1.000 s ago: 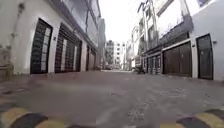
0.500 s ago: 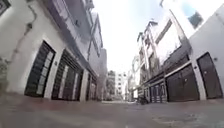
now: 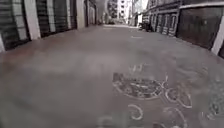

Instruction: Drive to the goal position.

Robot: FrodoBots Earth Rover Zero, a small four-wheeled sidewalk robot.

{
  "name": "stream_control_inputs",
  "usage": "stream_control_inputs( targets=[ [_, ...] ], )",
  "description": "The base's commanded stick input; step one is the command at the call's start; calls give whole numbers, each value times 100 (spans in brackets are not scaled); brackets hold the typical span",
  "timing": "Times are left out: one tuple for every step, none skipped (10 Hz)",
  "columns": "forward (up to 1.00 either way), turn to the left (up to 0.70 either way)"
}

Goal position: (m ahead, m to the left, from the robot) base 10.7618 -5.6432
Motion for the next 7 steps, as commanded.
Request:
stream_control_inputs(
  targets=[
    [100, 0],
    [100, 0],
    [100, 0],
    [100, 0],
    [100, 0],
    [100, 0],
    [100, 0]
  ],
)
